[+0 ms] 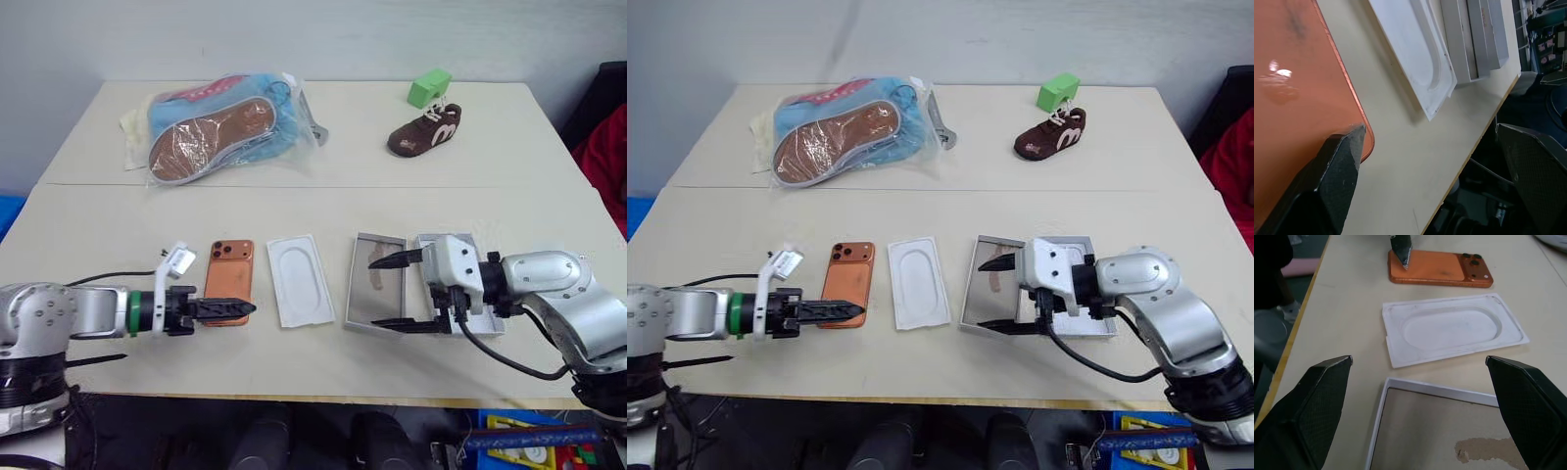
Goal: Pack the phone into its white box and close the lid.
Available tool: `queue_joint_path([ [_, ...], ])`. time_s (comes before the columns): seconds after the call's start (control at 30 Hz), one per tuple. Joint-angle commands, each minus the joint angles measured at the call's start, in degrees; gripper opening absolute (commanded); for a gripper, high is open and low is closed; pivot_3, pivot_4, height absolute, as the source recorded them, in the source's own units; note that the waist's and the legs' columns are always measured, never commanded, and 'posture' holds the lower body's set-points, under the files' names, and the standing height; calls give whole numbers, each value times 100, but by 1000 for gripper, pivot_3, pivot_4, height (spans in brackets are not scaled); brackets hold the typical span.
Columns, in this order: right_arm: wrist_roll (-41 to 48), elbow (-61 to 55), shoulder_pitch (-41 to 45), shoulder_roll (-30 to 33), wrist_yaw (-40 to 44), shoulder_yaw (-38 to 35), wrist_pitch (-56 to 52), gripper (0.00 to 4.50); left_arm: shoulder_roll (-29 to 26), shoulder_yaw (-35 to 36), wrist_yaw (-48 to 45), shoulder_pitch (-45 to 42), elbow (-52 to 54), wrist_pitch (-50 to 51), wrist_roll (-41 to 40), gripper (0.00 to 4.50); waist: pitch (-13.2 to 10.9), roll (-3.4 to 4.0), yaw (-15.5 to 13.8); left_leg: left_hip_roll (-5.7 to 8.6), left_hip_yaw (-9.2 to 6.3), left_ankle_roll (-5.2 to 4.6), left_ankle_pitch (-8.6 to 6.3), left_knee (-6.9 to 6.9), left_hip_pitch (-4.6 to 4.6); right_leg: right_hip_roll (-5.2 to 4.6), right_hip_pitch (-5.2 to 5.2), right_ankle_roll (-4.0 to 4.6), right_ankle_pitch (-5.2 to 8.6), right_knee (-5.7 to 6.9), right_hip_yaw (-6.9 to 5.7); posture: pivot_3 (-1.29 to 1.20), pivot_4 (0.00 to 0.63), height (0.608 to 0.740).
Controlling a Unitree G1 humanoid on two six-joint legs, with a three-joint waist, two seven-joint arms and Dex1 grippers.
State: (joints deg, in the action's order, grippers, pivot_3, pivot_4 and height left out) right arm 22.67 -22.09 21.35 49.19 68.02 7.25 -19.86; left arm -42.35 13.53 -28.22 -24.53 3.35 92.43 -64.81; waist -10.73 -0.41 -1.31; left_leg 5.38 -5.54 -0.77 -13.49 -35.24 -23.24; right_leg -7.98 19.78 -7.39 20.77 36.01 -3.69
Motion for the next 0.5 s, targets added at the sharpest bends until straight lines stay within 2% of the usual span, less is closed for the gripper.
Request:
queue_joint_path([
  [0.03,-78,-172,-5,-89,-19,58,189,4476,246,-309,526,-377,-400,7,-268,4500,1,-10,-3,-4,0,2,0,-2,0,4,-1,1,-1,0,0,0,150,740],
  [0.17,21,-337,-108,-135,-181,-55,43,4476,519,-671,930,-703,-806,7,-418,4500,-1,-18,9,-7,1,5,-1,-8,1,10,-2,2,-2,4,4,0,150,740],
  [0.3,115,-538,-250,-114,-335,-160,-115,4500,704,-957,1210,-866,-976,7,-378,3620,0,-20,16,-14,3,9,-2,-9,3,17,0,3,-2,4,8,0,150,740],
  [0.5,150,-738,-496,-51,-491,-341,-237,4500,1199,-1022,1507,-1111,-1450,7,-185,3620,0,-21,-52,-10,1,7,-4,-35,4,17,-15,0,-5,6,9,0,150,740],
])
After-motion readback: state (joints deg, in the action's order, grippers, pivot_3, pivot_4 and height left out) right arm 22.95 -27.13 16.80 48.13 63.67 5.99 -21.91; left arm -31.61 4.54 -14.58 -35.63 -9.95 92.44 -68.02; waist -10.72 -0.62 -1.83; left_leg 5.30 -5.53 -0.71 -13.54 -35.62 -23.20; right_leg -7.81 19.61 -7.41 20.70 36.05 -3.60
